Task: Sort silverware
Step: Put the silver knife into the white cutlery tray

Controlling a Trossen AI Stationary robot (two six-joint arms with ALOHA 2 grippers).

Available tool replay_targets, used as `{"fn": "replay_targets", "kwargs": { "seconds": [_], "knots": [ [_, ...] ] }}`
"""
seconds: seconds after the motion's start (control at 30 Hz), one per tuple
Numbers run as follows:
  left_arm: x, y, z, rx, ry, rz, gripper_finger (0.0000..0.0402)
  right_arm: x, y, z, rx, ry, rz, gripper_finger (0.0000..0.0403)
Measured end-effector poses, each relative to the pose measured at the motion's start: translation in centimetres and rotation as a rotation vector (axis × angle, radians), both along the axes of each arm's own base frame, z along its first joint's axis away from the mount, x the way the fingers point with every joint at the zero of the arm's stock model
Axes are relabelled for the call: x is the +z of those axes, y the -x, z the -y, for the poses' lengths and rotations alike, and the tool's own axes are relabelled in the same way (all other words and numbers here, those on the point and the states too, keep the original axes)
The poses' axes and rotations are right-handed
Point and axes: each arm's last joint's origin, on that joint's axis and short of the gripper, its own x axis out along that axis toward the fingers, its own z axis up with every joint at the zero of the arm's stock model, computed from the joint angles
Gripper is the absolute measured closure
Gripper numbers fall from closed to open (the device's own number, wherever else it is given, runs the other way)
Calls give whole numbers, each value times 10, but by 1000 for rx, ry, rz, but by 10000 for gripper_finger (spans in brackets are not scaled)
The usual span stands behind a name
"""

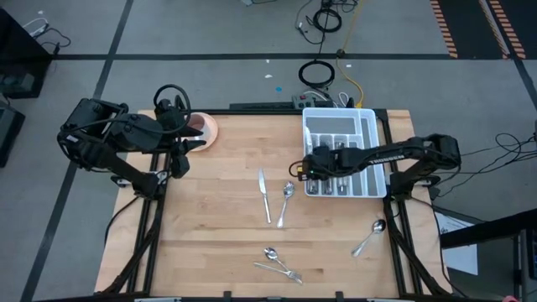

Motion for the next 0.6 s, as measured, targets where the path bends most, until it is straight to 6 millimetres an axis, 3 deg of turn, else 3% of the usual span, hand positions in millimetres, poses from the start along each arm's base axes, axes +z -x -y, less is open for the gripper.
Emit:
{"fn": "replay_targets", "kwargs": {
  "seconds": [0.3,0.6],
  "knots": [
    [0,0,0,21,12,9,285,-11,8,-3,-18,-17,-26,394],
    [0,0,0,20,12,9,285,-4,3,-5,153,18,-64,284]
  ]
}}
